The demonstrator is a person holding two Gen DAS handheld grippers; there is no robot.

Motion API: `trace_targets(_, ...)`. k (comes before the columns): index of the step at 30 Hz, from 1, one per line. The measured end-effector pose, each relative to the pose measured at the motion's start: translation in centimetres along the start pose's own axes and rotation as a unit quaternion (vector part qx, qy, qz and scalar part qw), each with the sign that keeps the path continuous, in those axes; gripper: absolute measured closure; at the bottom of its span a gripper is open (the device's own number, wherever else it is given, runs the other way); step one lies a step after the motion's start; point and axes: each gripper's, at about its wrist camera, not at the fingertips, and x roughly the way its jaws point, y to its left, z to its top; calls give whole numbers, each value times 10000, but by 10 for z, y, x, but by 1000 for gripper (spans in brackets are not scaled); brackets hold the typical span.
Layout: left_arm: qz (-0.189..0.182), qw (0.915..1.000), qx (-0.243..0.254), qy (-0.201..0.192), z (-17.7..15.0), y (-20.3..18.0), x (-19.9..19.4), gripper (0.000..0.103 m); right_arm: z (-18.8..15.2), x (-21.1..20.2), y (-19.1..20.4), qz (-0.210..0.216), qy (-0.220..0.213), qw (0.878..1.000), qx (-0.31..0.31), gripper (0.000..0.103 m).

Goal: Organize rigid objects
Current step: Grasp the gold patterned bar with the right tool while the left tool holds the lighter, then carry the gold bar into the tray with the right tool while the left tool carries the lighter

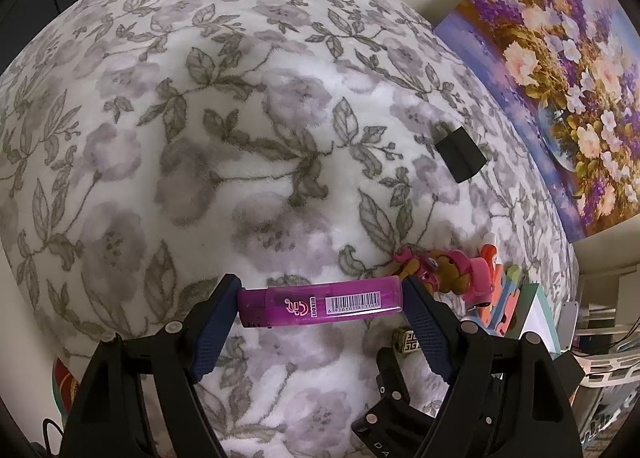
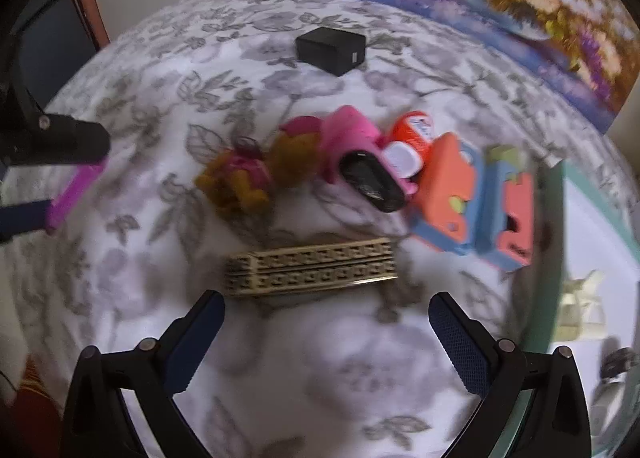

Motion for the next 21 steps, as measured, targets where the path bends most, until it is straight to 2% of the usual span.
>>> trace_targets(6,36,10000,-21,28,0,0,3,21,7,7,10,-28,-22,9998,-194,0)
trace_targets(17,155,9998,-49,88,-1,1,9,21,15,16,9,110,-42,9998,-140,1)
trace_targets(21,185,9998,3,92,-3,-2,10,21,13,13,6,147,-43,9997,-174,8)
